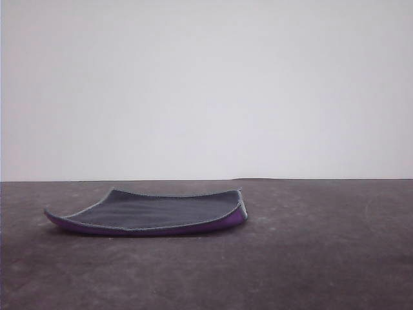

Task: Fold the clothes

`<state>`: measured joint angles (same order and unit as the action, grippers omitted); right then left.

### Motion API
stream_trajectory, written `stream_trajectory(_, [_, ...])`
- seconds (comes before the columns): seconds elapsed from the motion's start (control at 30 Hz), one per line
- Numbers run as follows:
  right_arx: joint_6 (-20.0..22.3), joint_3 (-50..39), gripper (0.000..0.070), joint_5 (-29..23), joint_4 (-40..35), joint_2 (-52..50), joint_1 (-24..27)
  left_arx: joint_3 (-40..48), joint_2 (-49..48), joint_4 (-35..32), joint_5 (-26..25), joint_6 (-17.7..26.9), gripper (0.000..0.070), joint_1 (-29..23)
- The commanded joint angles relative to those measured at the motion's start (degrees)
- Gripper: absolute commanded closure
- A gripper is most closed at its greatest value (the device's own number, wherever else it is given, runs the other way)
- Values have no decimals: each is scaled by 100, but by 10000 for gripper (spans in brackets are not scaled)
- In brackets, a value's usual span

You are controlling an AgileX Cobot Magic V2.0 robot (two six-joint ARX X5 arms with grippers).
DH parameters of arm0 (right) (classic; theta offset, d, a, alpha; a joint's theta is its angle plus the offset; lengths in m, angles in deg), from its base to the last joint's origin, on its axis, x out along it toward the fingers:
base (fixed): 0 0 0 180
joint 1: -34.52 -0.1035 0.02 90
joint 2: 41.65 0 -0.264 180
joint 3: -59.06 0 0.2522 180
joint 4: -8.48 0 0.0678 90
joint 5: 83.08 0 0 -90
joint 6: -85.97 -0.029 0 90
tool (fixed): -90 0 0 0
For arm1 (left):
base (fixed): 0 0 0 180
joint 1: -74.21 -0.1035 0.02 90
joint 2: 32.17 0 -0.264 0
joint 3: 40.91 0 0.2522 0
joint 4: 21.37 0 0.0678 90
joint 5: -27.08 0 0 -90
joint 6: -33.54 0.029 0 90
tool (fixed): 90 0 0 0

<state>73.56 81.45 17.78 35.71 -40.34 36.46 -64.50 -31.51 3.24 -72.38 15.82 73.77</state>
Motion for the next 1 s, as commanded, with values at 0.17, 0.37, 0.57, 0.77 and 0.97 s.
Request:
stream_trajectory(0.17, [-181,1274,694,62,339,918,2,-1222,769,183,-48,-272,677,11])
stream_trajectory(0.37, [-97,2424,694,735,330,2426,2,-2368,2190,328,-46,145,674,11])
stream_trajectory(0.57, [128,3489,694,1478,326,4261,-15,-3304,3922,439,-50,618,674,11])
stream_trajectory(0.77, [265,4371,693,1977,325,5976,-227,-3936,5498,645,-136,980,674,11])
stream_trajectory(0.97, [451,4661,693,1967,267,7095,-445,-4113,6519,680,-454,1002,674,11])
